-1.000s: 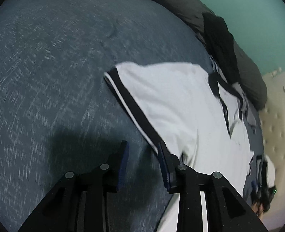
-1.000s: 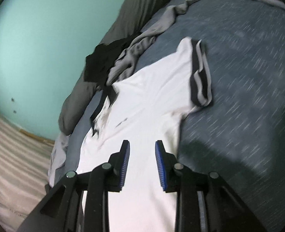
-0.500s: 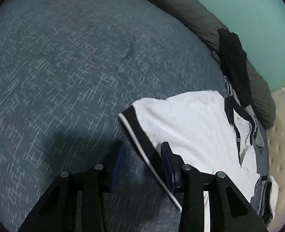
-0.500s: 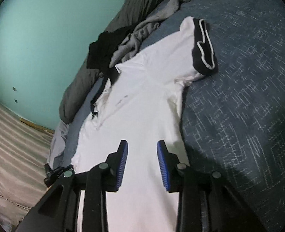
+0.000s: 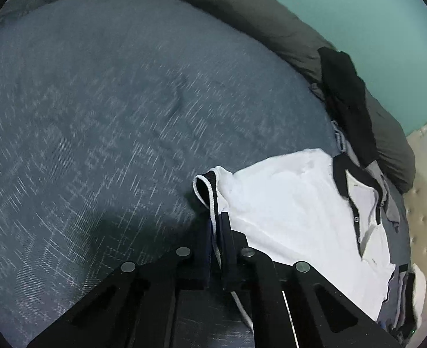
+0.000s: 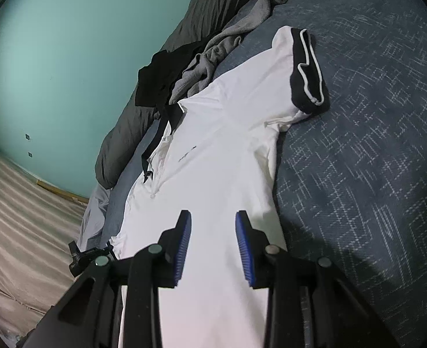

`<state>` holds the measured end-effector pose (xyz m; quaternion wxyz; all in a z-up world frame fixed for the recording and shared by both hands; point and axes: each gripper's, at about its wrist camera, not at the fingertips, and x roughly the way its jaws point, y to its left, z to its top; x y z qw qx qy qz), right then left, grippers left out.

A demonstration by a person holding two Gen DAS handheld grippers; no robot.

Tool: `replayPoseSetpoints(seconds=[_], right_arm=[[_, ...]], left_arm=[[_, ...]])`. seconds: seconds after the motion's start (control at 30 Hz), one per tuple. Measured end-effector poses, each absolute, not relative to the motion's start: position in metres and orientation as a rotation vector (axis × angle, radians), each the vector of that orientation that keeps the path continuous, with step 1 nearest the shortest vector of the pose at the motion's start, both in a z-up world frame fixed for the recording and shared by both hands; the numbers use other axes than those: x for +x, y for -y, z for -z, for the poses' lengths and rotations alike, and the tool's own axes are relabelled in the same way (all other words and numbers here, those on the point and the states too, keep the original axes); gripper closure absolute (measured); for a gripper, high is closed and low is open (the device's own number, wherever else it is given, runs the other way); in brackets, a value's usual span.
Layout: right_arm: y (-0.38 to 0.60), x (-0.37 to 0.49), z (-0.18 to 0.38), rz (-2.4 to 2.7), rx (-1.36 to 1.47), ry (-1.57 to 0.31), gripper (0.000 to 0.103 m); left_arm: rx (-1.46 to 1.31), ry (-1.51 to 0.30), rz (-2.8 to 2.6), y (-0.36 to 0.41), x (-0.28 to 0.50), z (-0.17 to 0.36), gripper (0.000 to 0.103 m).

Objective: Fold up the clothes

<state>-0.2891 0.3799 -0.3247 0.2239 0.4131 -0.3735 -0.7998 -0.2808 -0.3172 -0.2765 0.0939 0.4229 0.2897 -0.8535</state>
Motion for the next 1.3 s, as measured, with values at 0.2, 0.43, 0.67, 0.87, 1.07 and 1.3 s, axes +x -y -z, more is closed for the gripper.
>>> replayPoseSetpoints(seconds=[0.2, 0.43, 0.67, 0.87, 1.07, 1.3], right_arm=[[-0.383, -0.289, 0.32, 2.207, 1.115, 1.042, 0.071], [-0.39, -0.288, 0.318, 2.204, 1.093, 1.073, 0.071], [-0.392, -0.288, 0.317, 2.194, 1.087, 1.086, 0.071], [-0.393, -0.287, 0.315, 2.192, 1.076, 1.087, 0.071], [-0.391, -0.286, 0.315, 2.187, 1.076, 1.095, 0.071], [-0.39, -0.286, 0.314, 2.19, 1.073, 1.097, 0.071]], left_arm=[[1.253, -0.734, 2.626, 0.289, -0.294, 0.24, 0.098], [1.333, -0.56, 2.775, 0.21, -0.326, 0.207, 0.098], [1.679, -0.361, 2.78, 0.112, -0.351, 0.24, 0.097], [1.679, -0.363, 2.826, 0.107, -0.326, 0.219, 0.076], [1.644, -0.379, 2.756, 0.139, -0.318, 0.224, 0.063], [1.636, -0.444, 2.676, 0.171, -0.302, 0.251, 0.07]])
